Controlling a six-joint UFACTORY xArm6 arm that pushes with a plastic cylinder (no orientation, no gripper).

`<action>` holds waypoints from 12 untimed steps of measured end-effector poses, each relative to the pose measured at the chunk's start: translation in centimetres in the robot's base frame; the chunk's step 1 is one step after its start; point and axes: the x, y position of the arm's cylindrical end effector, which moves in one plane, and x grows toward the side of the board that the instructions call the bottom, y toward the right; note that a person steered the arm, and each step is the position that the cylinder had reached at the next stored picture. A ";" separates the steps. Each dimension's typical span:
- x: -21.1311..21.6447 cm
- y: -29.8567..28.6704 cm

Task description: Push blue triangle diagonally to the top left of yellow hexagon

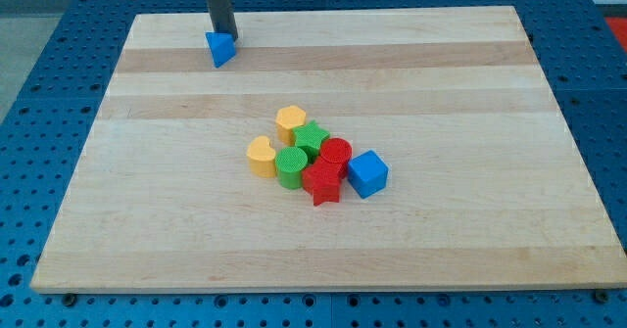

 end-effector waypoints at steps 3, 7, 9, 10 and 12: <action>4.7 -0.8; 5.7 -3.9; 5.7 -5.8; 5.7 -6.9; 5.7 -9.0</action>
